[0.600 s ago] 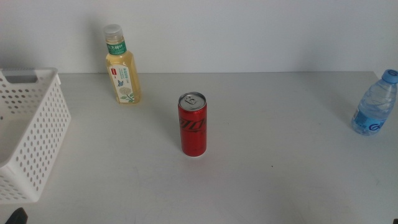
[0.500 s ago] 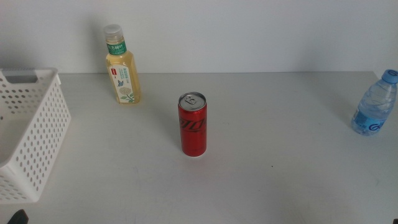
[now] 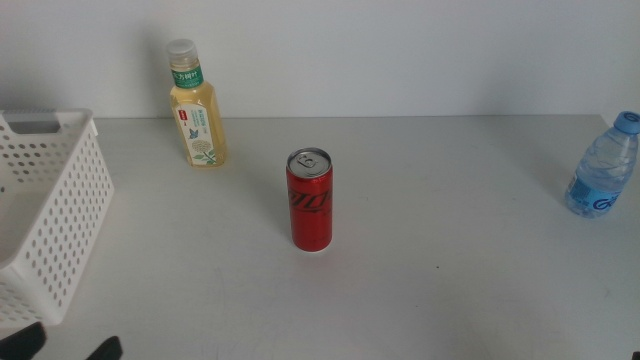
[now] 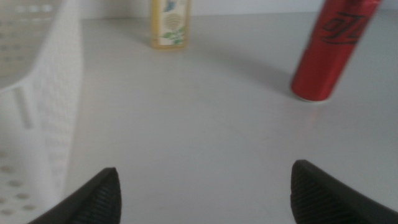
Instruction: Use arms to grab the bottles and put them into the dustbin to the left of the table.
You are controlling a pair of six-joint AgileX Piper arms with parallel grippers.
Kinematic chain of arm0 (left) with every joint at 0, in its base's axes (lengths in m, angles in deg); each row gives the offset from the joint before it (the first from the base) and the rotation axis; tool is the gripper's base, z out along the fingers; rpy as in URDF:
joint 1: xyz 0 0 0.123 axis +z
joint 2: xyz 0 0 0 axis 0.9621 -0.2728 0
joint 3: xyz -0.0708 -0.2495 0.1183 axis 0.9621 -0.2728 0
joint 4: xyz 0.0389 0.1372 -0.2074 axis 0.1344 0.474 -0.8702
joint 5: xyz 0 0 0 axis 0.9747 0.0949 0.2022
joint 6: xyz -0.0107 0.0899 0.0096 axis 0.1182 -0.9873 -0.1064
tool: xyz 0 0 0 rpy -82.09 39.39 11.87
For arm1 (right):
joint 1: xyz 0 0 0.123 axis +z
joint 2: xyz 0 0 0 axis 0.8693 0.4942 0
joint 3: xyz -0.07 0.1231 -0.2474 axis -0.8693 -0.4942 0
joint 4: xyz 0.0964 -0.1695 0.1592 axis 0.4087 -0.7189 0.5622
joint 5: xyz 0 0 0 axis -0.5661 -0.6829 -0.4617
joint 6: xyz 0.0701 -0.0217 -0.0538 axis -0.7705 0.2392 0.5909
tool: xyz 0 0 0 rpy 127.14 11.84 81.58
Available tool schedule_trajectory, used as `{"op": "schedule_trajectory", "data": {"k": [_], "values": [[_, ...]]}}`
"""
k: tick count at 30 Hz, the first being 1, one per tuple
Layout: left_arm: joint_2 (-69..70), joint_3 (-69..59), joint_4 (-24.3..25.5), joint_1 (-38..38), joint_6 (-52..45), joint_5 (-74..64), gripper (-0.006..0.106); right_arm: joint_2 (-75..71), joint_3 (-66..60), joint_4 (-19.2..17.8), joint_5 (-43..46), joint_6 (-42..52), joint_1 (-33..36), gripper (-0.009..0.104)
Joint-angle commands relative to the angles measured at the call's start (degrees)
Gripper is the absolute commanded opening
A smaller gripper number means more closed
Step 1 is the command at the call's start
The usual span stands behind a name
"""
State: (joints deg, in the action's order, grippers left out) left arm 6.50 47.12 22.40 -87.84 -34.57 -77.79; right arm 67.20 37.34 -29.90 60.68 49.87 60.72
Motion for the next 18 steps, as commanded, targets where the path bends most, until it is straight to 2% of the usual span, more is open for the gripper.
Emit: {"op": "schedule_trajectory", "data": {"k": [1,6,9,14,18], "values": [[-5.85,-0.04,-0.76,-6.36,0.21,10.20,0.093,-1.23,0.36,-0.50,3.68,0.54,-0.26,0.094],[-17.82,-0.04,-0.87,-17.28,-0.45,23.84,0.093,-1.23,0.36,-0.50,3.68,0.54,-0.26,0.094],[-27.40,-0.04,-3.00,-21.39,-1.78,33.83,0.093,-1.23,0.36,-0.50,3.68,0.54,-0.26,0.094],[-43.59,-0.04,-8.65,-23.04,-5.66,53.48,0.093,-1.23,0.36,-0.50,3.68,0.54,-0.26,0.094],[-54.89,-0.04,-8.21,-23.04,-5.36,68.99,0.093,-1.23,0.36,-0.50,3.68,0.54,-0.26,0.094]]}}
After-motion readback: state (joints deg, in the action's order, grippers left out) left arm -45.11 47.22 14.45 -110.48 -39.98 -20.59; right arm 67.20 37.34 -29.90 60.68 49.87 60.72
